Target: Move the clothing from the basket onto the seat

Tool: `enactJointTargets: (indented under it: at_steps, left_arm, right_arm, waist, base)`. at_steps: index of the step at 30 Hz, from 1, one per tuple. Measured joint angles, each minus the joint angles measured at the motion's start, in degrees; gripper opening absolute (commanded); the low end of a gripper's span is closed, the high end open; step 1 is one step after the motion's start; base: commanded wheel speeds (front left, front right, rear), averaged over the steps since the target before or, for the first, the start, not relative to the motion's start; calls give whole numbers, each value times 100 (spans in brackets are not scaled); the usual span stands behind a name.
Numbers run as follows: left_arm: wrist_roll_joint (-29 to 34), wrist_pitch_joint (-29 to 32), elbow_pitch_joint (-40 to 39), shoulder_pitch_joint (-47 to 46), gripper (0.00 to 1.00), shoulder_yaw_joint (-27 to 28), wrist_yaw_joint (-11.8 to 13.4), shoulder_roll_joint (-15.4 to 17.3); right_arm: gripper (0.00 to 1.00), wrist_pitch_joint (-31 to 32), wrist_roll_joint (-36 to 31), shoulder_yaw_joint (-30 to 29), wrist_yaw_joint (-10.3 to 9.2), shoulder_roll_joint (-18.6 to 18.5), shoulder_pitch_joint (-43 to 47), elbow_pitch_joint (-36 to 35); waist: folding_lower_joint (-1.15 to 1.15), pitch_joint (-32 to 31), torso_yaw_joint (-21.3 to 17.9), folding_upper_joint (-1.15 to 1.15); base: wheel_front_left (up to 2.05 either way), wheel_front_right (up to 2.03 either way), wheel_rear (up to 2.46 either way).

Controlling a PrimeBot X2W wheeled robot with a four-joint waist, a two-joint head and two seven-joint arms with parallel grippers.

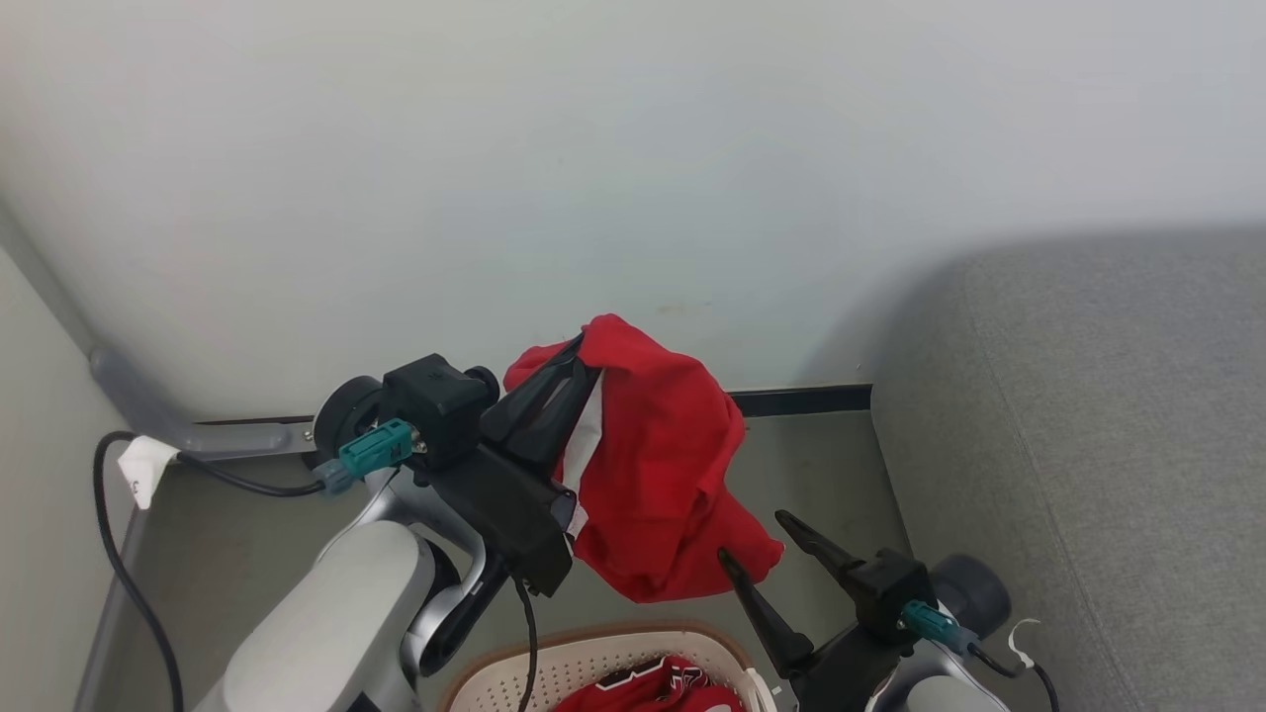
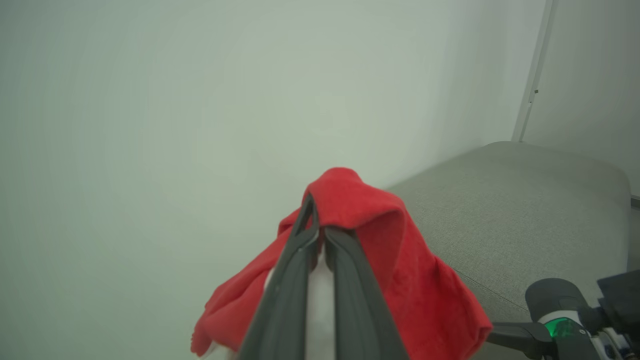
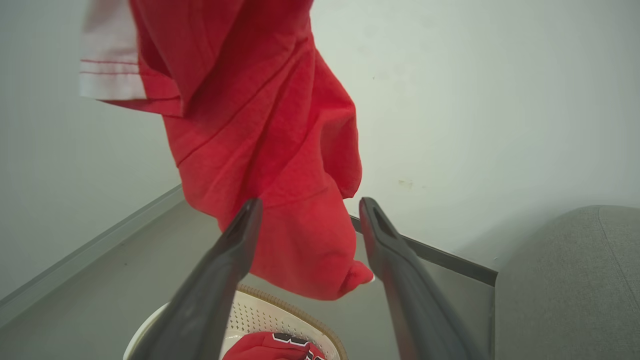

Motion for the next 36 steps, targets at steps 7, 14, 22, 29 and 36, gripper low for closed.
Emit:
enactJointTargets:
  at_steps: [7,14,22,29,36]
  left_arm:
    - [-42,101,-97,-34,0,-80,-5,-114]
    - [-48,178,-151,-151,0,-105,-5,-140]
    - [-162,245,-221,-159,0,-133,-7,-194]
    - [-193,254,-257,-250,0,-152,-7,-249]
    - [-200,294,-294,-250,0,-158,-7,-253]
  right_arm:
    - [100,0,88,407,1,23,-416,475]
    - [100,0,360,990,2,71,-911,847]
    - [100,0,761,1355,3,79,-1301,1290]
    - [69,0,1246,1701,3,81,-1497,1492]
    - [0,0,1726,2149,3,83,-1596,1407]
  waist:
    - [0,10,138,0]
    - [0,1,206,0]
    - [0,-26,284,0]
    - [0,-39,357,0]
    - [0,-26,399,0]
  base:
    - [0,0,0]
    - [0,0,0]
    - [0,0,0]
    - [0,0,0]
    - [0,0,0]
